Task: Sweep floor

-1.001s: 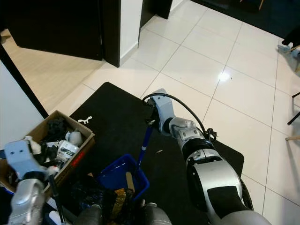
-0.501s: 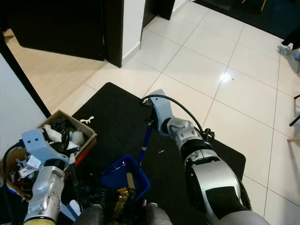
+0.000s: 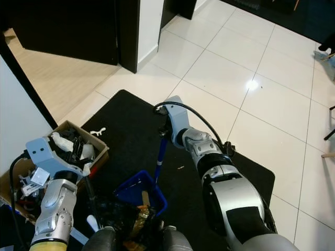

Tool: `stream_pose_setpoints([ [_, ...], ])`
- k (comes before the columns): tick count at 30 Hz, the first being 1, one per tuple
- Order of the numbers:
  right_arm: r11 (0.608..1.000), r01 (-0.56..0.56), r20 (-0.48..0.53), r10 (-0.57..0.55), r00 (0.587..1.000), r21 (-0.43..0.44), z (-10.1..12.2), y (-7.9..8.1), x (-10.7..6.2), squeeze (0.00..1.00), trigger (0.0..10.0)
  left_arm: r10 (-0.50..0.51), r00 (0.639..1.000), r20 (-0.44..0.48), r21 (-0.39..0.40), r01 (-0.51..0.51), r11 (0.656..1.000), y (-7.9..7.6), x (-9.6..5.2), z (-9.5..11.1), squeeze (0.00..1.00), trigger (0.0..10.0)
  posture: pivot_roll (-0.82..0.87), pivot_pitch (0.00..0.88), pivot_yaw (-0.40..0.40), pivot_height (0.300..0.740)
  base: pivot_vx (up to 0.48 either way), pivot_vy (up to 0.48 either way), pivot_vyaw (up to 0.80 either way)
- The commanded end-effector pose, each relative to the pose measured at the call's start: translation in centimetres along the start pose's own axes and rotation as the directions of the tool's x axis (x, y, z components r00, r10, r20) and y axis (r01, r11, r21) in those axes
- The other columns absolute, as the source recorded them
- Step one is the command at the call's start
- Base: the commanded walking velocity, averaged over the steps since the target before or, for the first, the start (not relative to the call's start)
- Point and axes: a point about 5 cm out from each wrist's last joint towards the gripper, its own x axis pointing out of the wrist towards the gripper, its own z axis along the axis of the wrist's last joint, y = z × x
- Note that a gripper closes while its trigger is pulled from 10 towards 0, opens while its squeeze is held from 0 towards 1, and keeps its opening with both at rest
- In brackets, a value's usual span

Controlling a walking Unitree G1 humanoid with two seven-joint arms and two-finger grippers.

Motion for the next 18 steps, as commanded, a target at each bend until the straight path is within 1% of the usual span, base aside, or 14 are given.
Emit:
stream_pose_setpoints([
  [1,0.997,-0.011,0.017,0.009,1.000,0.080,-0.2,0.2,0.0,0.00,10.0,0.014,1.000,0.000,-0.186,-0.014,0.983,-1.8,0.0,-0.6,0.00,10.0,0.28,0.187,-0.158,0.740,0.000,0.000,0.00],
  [2,0.993,-0.025,0.036,0.021,0.999,0.114,0.1,0.3,0.1,0.00,10.0,0.046,0.999,0.005,-0.198,-0.044,0.979,-1.6,0.3,-0.4,0.00,10.0,0.28,0.186,-0.157,0.740,0.000,0.000,0.00],
  [3,0.991,-0.032,0.046,0.027,0.999,0.130,0.3,0.4,0.1,0.00,10.0,0.058,0.998,0.011,-0.198,-0.054,0.979,-1.5,0.5,-0.1,0.00,10.0,0.28,0.186,-0.157,0.740,0.000,0.000,0.00],
  [5,0.990,-0.035,0.051,0.029,0.998,0.136,0.4,0.4,0.1,0.00,10.0,0.064,0.998,0.015,-0.198,-0.060,0.978,-1.5,0.6,0.0,0.00,10.0,0.28,0.186,-0.157,0.740,0.000,0.000,0.00],
  [8,0.990,-0.034,0.056,0.026,0.998,0.134,0.6,0.4,0.2,0.00,10.0,0.073,0.997,0.030,-0.205,-0.065,0.977,-1.8,1.1,0.9,0.00,10.0,0.28,0.184,-0.154,0.740,0.000,0.000,0.00],
  [12,0.990,-0.032,0.059,0.024,0.998,0.135,0.7,0.4,0.2,0.00,10.0,0.069,0.997,0.043,-0.196,-0.060,0.979,-2.0,1.3,1.4,0.00,10.0,0.28,0.184,-0.154,0.740,0.000,0.000,0.00],
  [13,0.990,-0.031,0.061,0.023,0.998,0.136,0.7,0.4,0.2,0.00,10.0,0.067,0.997,0.047,-0.178,-0.057,0.982,-2.0,1.3,1.6,0.00,10.0,0.28,0.184,-0.154,0.740,0.000,0.000,0.00],
  [15,0.990,-0.032,0.063,0.024,0.998,0.137,0.8,0.4,0.2,0.00,10.0,0.044,0.997,0.058,-0.113,-0.038,0.993,-2.1,1.4,2.1,0.00,10.0,0.28,0.184,-0.154,0.740,0.000,0.000,0.00],
  [16,0.990,-0.032,0.064,0.023,0.998,0.138,0.7,0.3,0.1,0.00,10.0,0.027,0.997,0.068,-0.060,-0.023,0.998,-2.1,1.4,2.4,0.00,10.0,0.28,0.185,-0.152,0.740,0.000,0.000,0.00],
  [17,0.990,-0.032,0.064,0.023,0.998,0.138,0.7,0.3,0.1,0.00,10.0,0.016,0.997,0.074,-0.027,-0.014,1.000,-2.0,1.4,2.6,0.00,10.0,0.28,0.185,-0.152,0.740,0.000,0.000,0.00],
  [18,0.990,-0.029,0.063,0.020,0.998,0.141,0.6,0.1,0.0,0.00,10.0,0.003,0.997,0.080,0.038,-0.006,0.999,-1.8,1.5,3.1,0.00,10.0,0.28,0.186,-0.153,0.740,0.000,0.000,0.00],
])
